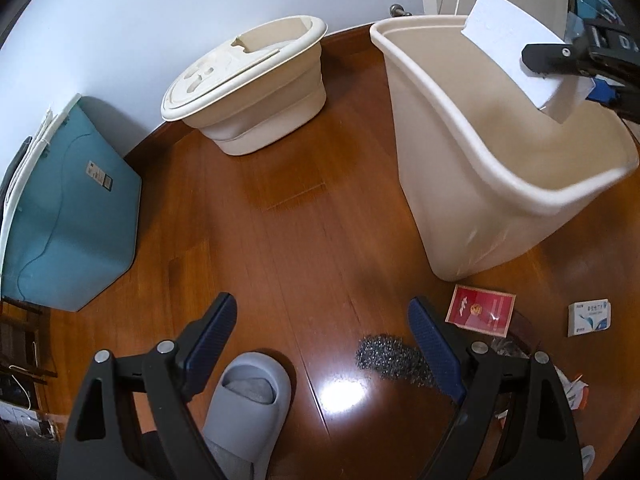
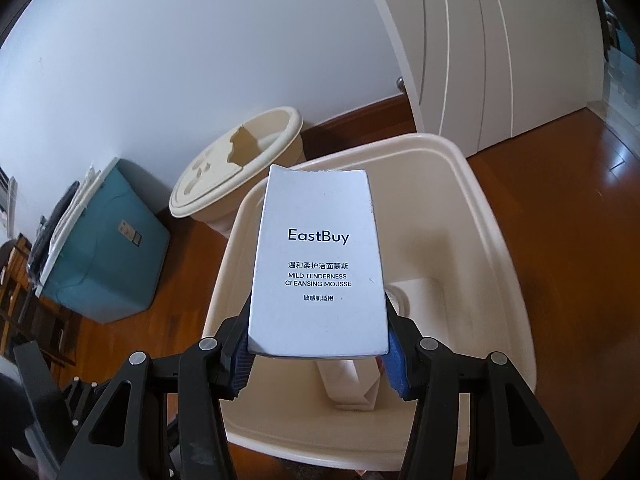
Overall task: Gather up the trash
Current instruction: 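Lower the EastBuy box into the bin and open the right gripper, then grasp the steel wool with the left gripper while the right gripper grasps the Simvastatin box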
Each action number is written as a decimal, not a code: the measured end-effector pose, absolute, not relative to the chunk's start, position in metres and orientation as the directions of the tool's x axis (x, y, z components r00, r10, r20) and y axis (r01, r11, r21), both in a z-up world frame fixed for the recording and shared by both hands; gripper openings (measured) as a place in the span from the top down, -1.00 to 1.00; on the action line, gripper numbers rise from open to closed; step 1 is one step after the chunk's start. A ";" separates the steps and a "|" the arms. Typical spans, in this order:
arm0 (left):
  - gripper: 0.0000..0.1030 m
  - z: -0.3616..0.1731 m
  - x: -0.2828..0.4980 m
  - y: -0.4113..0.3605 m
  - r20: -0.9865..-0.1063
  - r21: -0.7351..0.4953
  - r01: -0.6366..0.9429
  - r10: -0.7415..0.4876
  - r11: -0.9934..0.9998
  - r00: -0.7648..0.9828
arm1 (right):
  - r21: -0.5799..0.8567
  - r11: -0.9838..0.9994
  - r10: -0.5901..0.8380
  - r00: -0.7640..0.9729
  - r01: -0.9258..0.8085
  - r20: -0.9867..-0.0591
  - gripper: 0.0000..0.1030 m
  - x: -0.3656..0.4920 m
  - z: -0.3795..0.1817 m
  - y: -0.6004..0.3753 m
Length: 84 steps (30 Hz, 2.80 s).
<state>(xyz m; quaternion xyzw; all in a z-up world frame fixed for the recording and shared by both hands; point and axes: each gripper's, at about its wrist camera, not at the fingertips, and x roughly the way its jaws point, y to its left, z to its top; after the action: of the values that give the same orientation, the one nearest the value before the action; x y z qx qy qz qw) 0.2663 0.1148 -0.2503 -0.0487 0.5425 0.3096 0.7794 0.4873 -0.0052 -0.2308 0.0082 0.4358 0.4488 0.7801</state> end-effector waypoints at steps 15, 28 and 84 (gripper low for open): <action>-0.71 -0.314 0.252 0.079 -0.943 0.211 -0.448 0.301 0.869 0.139 | 0.383 0.614 0.722 0.294 -0.690 -0.627 -0.62 0.464 -0.227 -0.096; -0.71 -0.372 0.259 0.050 -0.987 0.120 -0.451 0.155 0.884 0.042 | -0.211 0.422 0.111 0.282 -0.881 -0.953 -0.76 0.428 -0.443 -0.196; 0.60 -0.391 0.268 0.006 -0.992 -0.072 -0.143 -0.056 0.987 0.112 | 0.157 0.704 0.384 0.184 -0.693 -0.905 -0.07 0.429 -0.414 -0.249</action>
<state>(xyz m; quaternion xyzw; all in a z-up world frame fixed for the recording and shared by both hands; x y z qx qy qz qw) 0.2681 0.0059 -0.3908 -0.0747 0.6659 0.0291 0.7417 0.4292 -0.2488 -0.4145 -0.1458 0.5302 0.3563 0.7554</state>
